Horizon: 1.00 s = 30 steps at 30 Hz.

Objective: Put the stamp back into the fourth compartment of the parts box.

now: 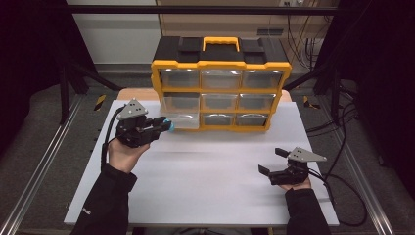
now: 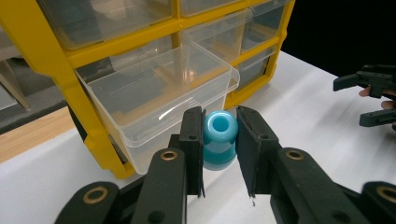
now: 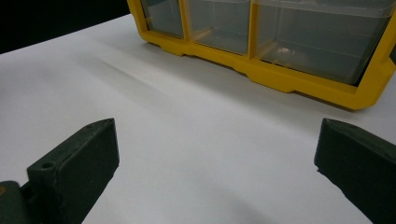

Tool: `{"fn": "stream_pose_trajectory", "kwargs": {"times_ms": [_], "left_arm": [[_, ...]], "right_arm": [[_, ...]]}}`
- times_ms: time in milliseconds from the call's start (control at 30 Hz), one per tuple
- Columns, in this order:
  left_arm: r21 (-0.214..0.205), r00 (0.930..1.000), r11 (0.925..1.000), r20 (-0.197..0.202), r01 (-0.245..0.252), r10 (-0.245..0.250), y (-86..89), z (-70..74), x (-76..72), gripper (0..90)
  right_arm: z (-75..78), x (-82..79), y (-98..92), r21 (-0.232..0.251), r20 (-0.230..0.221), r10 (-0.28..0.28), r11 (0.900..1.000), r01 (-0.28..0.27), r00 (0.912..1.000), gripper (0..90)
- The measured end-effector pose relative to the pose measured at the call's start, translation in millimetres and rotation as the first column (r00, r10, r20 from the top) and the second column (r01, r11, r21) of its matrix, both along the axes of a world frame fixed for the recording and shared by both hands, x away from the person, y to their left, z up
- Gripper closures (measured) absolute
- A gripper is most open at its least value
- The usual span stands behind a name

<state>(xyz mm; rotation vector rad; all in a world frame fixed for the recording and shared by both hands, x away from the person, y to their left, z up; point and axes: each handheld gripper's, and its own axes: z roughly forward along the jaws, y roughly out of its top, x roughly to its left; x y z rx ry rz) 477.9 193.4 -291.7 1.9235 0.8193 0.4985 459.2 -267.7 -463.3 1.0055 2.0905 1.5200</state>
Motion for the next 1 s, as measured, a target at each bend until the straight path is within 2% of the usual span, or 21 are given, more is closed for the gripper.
{"fn": "stream_pose_trajectory", "kwargs": {"times_ms": [333, 1000], "left_arm": [[0.014, 1.0000, 0.9999, 0.003, 0.000, 0.000, -1.4, 8.9, 5.0, 72.2], [0.005, 0.9997, 0.9997, 0.003, -0.023, 0.023, -0.7, 23.9, 21.1, 72.0]], "right_arm": [[0.0, 0.0, 0.0, -0.001, -0.001, 0.000, 1.0000, 0.000, 1.0000, 0.5], [0.1, 0.0, -0.2, 0.000, 0.000, 0.002, 1.0000, -0.002, 1.0000, 0.5]]}}
